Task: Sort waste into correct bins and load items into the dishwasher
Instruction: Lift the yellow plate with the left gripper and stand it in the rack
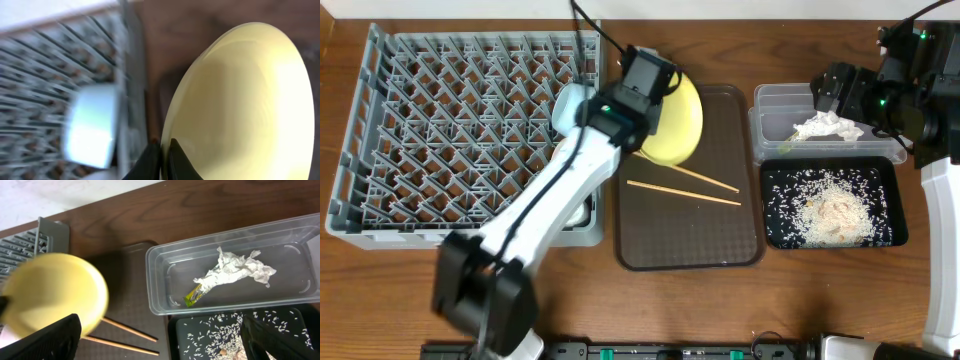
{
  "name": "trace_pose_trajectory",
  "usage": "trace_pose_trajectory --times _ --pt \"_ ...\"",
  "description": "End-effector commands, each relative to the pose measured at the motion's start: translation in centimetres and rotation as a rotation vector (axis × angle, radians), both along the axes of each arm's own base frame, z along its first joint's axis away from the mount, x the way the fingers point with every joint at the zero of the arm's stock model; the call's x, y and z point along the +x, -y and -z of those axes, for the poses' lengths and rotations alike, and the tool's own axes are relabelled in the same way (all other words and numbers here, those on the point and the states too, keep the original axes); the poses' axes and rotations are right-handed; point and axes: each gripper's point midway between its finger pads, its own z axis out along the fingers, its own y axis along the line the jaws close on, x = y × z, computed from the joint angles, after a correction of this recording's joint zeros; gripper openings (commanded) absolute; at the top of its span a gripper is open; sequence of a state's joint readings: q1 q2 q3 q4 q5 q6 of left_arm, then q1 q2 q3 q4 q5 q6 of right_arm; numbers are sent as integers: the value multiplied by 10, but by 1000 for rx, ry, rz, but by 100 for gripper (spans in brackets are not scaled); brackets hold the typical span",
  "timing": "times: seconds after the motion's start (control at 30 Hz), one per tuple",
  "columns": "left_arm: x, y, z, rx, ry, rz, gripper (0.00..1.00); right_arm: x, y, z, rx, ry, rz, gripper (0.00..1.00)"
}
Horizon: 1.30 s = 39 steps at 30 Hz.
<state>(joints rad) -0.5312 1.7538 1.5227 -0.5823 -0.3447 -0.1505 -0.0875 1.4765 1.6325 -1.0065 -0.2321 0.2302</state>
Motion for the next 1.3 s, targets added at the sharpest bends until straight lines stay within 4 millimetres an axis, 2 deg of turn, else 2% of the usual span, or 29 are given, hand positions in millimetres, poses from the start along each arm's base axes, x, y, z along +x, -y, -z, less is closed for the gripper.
trace_pose_trajectory --times 0.0,0.1,0.2,0.3,0.47,0.7,0.83,1.0,1.27 --pt "-3 -25 -49 87 124 -36 7 0 1 0 9 -3 7 99" --pt "-8 -43 -75 150 190 -77 8 0 1 0 9 -3 7 99" --pt "-13 -70 -102 259 260 -156 7 0 1 0 9 -3 7 99" --pt "-18 -98 -121 361 294 -231 7 1 1 1 9 -3 7 99" --pt "-21 -145 -138 488 301 -350 8 0 1 0 9 -3 7 99" --pt "-11 -199 -149 605 269 -400 7 0 1 0 9 -3 7 99" --pt "-6 -222 -153 630 257 -404 7 0 1 0 9 -3 7 99" --pt "3 -235 -143 665 209 -354 7 0 1 0 9 -3 7 99" --pt "29 -234 -116 760 136 -275 7 0 1 0 9 -3 7 99"
